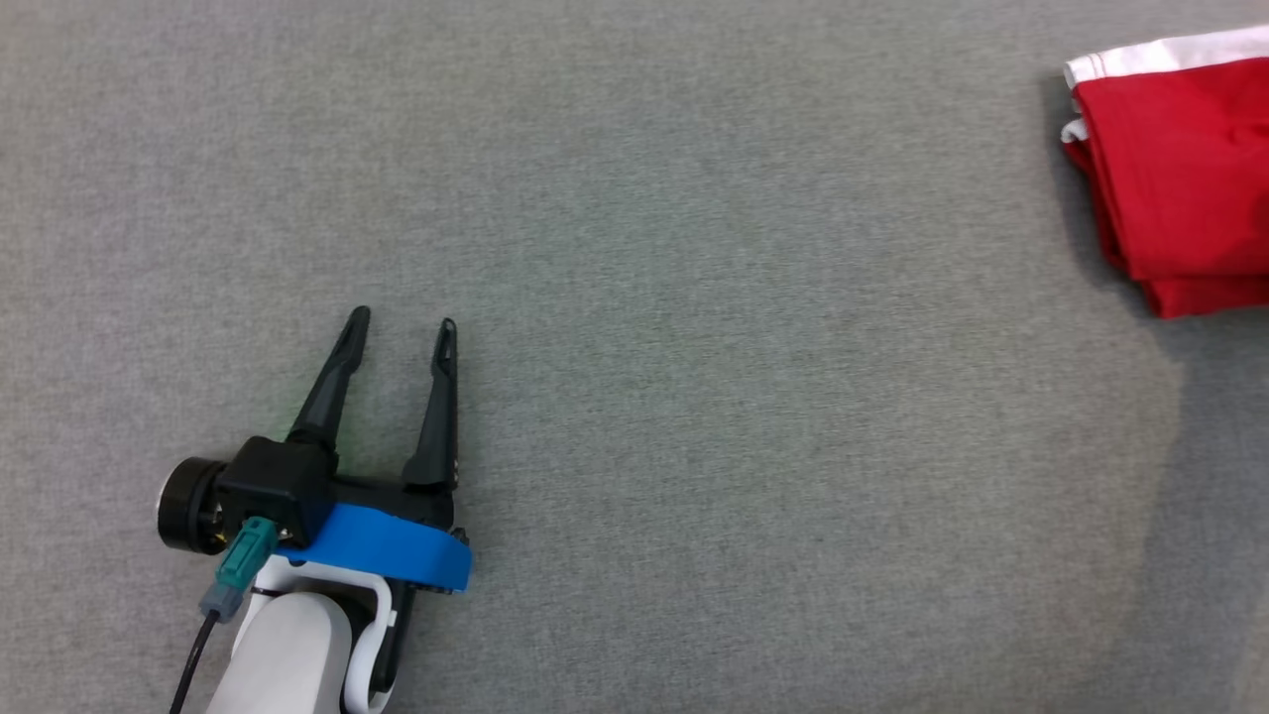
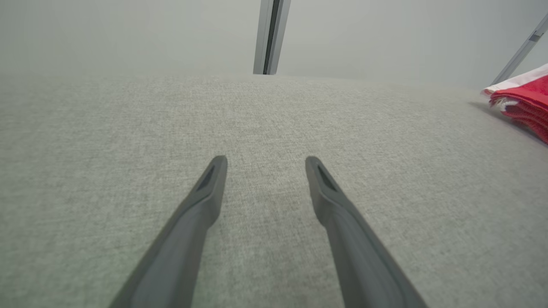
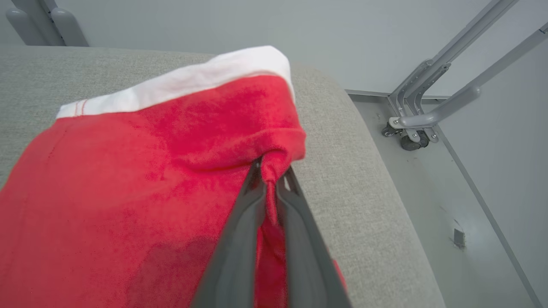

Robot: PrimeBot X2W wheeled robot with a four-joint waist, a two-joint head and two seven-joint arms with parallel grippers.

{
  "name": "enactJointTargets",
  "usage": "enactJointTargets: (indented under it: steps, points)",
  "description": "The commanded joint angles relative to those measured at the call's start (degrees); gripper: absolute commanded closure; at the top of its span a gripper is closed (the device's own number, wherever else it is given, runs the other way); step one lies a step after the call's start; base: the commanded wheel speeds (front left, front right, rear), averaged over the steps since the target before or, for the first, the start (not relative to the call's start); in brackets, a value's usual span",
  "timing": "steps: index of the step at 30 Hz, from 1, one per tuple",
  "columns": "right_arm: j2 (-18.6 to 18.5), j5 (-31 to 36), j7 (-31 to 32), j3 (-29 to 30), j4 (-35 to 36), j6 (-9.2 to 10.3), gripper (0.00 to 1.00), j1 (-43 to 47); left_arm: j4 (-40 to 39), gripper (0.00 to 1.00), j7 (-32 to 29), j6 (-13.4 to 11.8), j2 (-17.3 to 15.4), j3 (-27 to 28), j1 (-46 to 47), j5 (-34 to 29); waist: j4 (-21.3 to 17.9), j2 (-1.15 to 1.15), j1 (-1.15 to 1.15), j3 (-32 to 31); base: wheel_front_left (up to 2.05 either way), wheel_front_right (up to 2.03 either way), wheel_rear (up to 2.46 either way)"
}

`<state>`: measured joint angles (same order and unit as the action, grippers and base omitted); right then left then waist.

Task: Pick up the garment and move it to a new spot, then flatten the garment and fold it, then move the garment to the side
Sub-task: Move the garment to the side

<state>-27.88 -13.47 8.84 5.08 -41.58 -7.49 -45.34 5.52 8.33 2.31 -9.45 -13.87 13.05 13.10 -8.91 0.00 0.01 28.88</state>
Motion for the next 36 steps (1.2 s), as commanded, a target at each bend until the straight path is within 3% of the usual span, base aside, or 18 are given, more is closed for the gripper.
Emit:
enactJointTargets:
  steps: [1,3,4,5,14,23,30,36]
  points:
    - [-1.0,0.5,0.0,0.5,-0.4,0.00,1.00,-1.2,0.0,0.00,0.3,-0.1,-0.2,-0.2,0.1,0.2,1.5,0.00,-0.01,1.3,0.00,0.00,0.00]
    - [-1.7,1.6,-0.6,1.4,-0.8,0.00,0.96,-2.0,0.0,0.00,0.5,-0.2,-0.1,-0.4,0.2,0.3,1.9,0.00,-0.01,1.6,0.00,0.00,0.00]
    - [-2.1,2.4,-1.3,2.1,-1.0,0.00,0.64,-2.3,0.1,0.00,0.6,-0.3,-0.1,-0.5,0.2,0.3,2.0,0.00,-0.01,1.7,0.00,0.00,0.00]
    - [-2.3,3.4,-2.1,2.7,-1.2,0.00,0.00,-2.5,0.2,0.00,0.6,-0.3,0.0,-0.6,0.3,0.4,2.1,0.00,-0.01,1.8,0.00,0.00,0.00]
    - [1.0,7.6,-7.5,6.2,-1.3,0.00,0.00,-2.6,0.6,0.00,1.3,-0.6,0.3,-1.0,1.1,0.7,1.4,0.00,-0.01,0.8,0.00,0.00,0.00]
    - [4.0,8.1,-11.1,2.1,4.5,0.00,0.00,-0.1,2.8,0.00,3.1,-0.9,0.8,-0.3,2.8,1.7,1.3,0.00,-0.01,-3.9,0.00,0.00,0.00]
    - [9.0,6.5,-13.5,-0.2,10.2,0.00,0.00,5.8,8.5,0.00,5.5,-1.5,1.6,1.7,2.9,3.4,3.1,0.00,-0.01,-10.2,0.00,0.00,0.00]
    - [15.5,7.3,-16.7,-1.0,14.6,0.00,0.00,15.8,12.8,0.00,6.6,-1.7,2.1,3.0,0.0,4.3,5.0,0.00,-0.01,-15.8,0.00,0.00,0.00]
